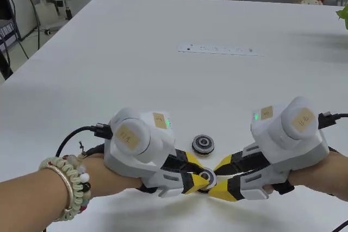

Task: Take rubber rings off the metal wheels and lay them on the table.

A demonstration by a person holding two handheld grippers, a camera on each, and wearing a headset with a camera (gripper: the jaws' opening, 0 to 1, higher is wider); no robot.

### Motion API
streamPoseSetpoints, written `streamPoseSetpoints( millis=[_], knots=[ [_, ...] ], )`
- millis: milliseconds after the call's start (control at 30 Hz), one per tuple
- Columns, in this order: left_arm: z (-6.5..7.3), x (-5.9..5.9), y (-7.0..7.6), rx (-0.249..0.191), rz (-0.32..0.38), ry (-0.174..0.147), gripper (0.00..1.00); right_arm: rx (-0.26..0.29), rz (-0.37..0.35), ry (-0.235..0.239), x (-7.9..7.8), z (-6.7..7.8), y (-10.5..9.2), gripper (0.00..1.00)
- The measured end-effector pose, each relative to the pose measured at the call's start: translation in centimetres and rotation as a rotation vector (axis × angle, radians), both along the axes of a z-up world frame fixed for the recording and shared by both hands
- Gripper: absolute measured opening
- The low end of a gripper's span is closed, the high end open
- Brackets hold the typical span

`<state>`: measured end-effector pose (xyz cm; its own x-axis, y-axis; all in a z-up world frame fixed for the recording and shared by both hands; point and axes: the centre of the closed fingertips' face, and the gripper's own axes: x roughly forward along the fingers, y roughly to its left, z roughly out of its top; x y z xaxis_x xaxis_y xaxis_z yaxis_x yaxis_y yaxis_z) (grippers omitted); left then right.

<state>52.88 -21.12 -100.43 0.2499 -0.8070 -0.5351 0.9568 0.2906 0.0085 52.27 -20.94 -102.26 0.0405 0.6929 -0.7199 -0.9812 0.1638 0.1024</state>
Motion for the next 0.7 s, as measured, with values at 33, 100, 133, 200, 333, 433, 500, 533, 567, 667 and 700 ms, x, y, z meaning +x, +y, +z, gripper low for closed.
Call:
streamPoseSetpoints(
  millis=[33,100,133,200,333,433,500,533,567,667,700],
  knots=[
    [0.0,-0.01,0.01,-0.001,0.0,0.0,0.14,0.0,0.001,0.0,0.0,0.03,0.0,0.22],
    [0.0,-0.02,0.02,-0.004,0.001,0.002,0.14,0.002,0.002,0.0,0.03,0.1,-0.04,0.2],
    [0.0,-0.01,0.02,-0.005,0.001,0.001,0.14,0.0,0.002,-0.001,0.07,0.14,-0.13,0.19],
    [0.0,-0.02,0.02,-0.008,0.001,0.002,0.14,-0.001,0.002,0.001,0.07,0.1,-0.25,0.18],
    [0.0,0.0,0.04,-0.011,0.003,0.003,0.14,-0.008,0.007,0.002,0.04,0.05,-0.37,0.15],
    [-0.01,0.0,0.04,-0.012,0.004,0.004,0.14,-0.009,0.009,0.0,0.04,0.05,-0.37,0.14],
    [-0.01,-0.01,0.04,-0.012,0.005,0.005,0.14,-0.01,0.01,0.002,-0.01,0.05,-0.39,0.14],
    [0.0,-0.01,0.04,-0.013,0.005,0.005,0.14,-0.01,0.01,0.003,-0.01,0.05,-0.41,0.13],
    [0.0,-0.01,0.05,-0.013,0.005,0.005,0.14,-0.01,0.01,0.004,-0.01,0.04,-0.44,0.13],
    [-0.01,-0.01,0.04,-0.014,0.005,0.006,0.14,-0.011,0.009,0.009,-0.06,0.01,-0.55,0.11],
    [-0.01,-0.02,0.05,-0.014,0.005,0.006,0.14,-0.012,0.009,0.011,-0.08,0.01,-0.57,0.1]
  ],
)
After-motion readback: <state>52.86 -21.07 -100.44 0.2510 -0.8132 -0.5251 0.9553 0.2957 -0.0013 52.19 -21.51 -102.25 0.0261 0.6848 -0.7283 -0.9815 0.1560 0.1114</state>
